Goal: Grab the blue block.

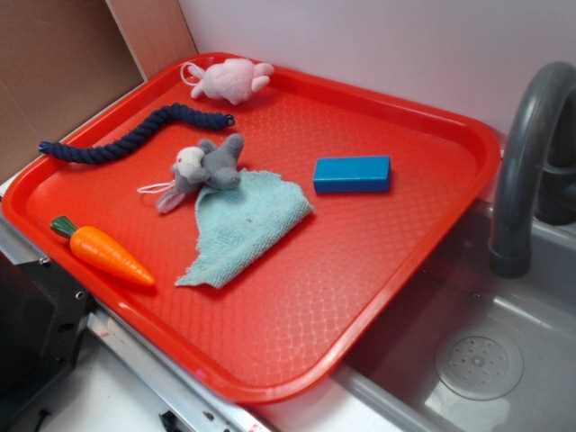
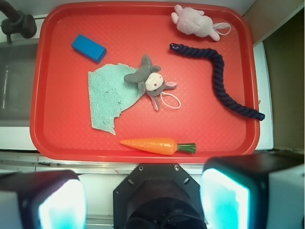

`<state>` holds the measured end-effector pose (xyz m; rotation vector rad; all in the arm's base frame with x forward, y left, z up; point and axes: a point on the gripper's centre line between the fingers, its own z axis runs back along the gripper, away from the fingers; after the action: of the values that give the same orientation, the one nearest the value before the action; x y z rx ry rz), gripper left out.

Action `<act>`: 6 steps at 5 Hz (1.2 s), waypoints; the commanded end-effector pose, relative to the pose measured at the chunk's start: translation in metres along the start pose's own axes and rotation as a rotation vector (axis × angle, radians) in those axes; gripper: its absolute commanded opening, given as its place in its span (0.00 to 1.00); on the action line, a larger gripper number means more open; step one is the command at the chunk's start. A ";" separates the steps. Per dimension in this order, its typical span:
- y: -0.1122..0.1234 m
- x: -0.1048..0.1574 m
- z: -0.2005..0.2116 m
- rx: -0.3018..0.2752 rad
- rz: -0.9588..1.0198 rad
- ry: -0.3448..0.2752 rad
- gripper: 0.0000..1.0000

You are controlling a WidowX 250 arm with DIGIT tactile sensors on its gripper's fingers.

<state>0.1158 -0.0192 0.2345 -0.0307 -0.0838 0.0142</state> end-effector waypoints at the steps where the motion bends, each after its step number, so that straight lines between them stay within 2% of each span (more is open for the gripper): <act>1: 0.000 0.000 0.000 0.000 0.000 0.000 1.00; 2: -0.004 0.012 -0.005 0.033 -0.062 -0.030 1.00; 3: -0.009 0.030 -0.009 0.025 -0.183 -0.098 1.00; 4: -0.018 0.058 -0.023 0.014 -0.316 -0.157 1.00; 5: -0.039 0.088 -0.049 0.013 -0.395 -0.238 1.00; 6: -0.063 0.117 -0.086 -0.071 -0.506 -0.225 1.00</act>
<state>0.2390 -0.0772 0.1471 -0.0710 -0.2686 -0.4891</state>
